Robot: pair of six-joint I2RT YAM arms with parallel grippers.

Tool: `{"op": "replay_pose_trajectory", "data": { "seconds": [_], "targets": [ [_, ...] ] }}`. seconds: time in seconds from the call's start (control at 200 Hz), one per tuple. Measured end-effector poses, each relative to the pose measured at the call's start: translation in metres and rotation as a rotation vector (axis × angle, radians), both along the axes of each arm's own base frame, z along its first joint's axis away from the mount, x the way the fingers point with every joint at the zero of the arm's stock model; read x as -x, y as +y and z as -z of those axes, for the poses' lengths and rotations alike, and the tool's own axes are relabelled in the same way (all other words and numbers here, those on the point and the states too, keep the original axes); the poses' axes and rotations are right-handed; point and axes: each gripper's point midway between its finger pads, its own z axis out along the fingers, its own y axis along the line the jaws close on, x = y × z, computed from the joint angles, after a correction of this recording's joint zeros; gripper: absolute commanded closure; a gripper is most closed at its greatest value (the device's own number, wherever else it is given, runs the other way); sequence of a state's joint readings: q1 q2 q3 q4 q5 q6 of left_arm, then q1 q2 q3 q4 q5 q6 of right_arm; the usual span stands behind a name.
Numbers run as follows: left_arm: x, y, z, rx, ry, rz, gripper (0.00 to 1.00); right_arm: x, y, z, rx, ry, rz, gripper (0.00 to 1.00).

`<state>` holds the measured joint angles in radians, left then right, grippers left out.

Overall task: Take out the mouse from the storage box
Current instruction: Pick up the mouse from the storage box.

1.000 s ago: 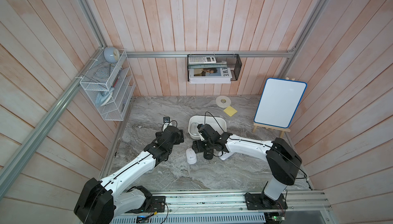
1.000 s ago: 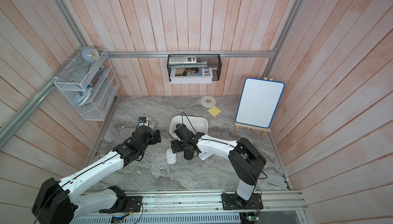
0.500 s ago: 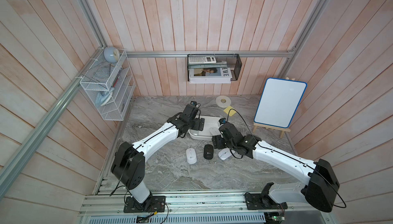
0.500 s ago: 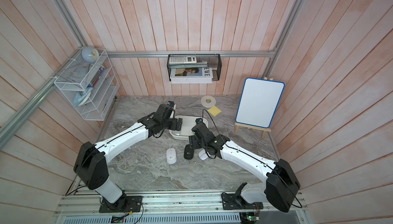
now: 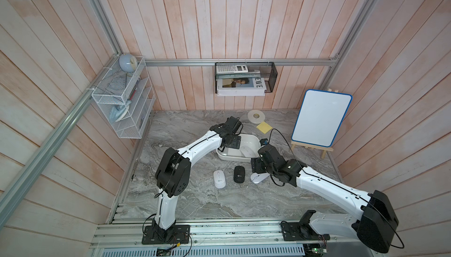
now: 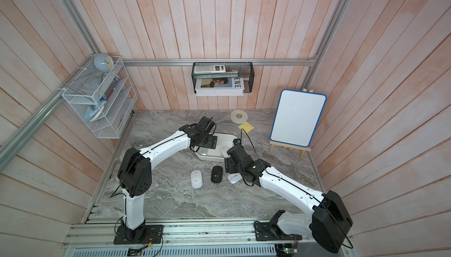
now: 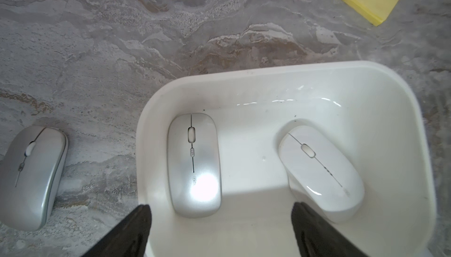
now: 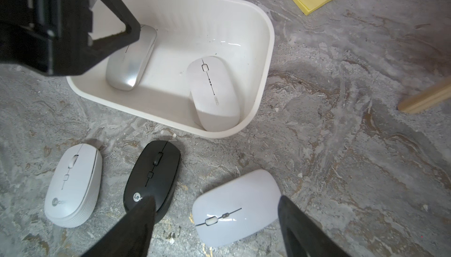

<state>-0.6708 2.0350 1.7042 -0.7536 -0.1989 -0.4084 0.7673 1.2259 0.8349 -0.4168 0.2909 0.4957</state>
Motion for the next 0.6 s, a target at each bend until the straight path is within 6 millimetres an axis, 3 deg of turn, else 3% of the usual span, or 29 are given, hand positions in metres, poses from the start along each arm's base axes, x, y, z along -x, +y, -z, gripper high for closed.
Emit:
{"op": "replay_pose_trajectory", "data": {
  "seconds": [0.6],
  "targets": [
    [-0.021,0.001,0.063,-0.121,0.089,-0.134,0.11,0.006,-0.012,0.013,-0.018,0.005,0.032,0.17]
  ]
}}
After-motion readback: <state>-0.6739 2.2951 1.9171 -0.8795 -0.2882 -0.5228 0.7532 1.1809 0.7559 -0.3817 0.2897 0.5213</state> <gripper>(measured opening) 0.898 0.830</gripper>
